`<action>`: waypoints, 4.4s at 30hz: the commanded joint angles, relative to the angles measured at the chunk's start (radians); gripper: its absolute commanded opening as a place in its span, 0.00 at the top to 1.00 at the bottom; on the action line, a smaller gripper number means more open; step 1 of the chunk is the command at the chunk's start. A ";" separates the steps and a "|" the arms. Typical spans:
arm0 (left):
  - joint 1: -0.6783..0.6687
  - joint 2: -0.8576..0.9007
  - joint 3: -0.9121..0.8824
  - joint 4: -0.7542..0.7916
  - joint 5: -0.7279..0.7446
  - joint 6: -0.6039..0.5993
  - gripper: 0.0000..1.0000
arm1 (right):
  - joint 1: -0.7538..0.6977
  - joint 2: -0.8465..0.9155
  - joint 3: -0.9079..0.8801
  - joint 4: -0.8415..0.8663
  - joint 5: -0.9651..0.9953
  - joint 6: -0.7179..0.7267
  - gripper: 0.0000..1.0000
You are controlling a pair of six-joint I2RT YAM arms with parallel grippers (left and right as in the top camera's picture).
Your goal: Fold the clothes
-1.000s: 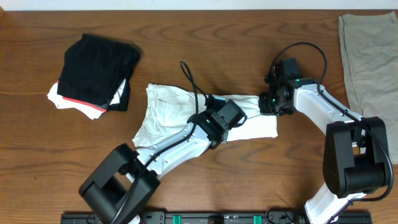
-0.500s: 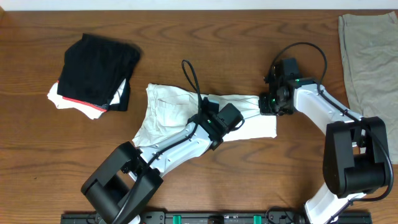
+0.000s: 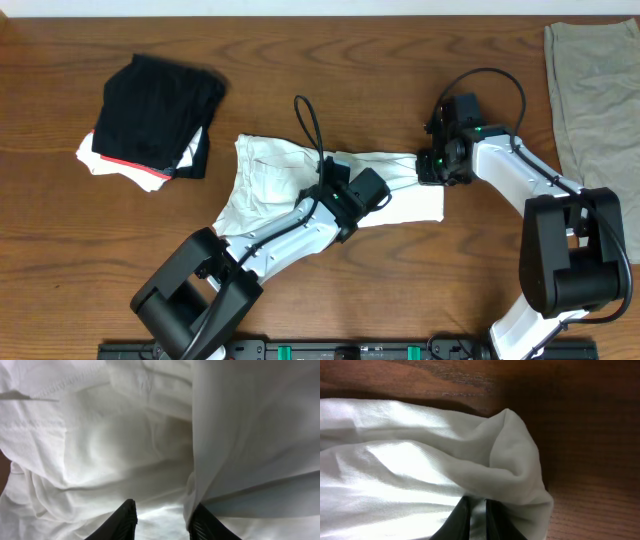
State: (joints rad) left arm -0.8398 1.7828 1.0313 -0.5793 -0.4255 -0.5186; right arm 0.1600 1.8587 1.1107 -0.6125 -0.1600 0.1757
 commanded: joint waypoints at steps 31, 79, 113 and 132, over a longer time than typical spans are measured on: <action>0.012 -0.201 -0.029 -0.112 -0.088 0.016 0.32 | -0.020 0.040 -0.013 -0.011 0.089 0.002 0.87; 0.623 -0.426 -0.011 -0.235 0.410 0.108 0.02 | -0.360 -0.318 -0.089 -0.250 -0.342 -0.306 0.28; 0.623 -0.371 -0.016 -0.236 0.411 0.107 0.02 | -0.284 -0.296 -0.507 0.447 -0.461 -0.145 0.47; 0.623 -0.371 -0.016 -0.236 0.410 0.108 0.02 | -0.273 -0.250 -0.489 0.439 -0.185 -0.002 0.35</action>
State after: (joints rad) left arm -0.2234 1.4029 1.0103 -0.8112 -0.0216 -0.4206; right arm -0.1017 1.5921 0.6296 -0.1501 -0.4805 0.1135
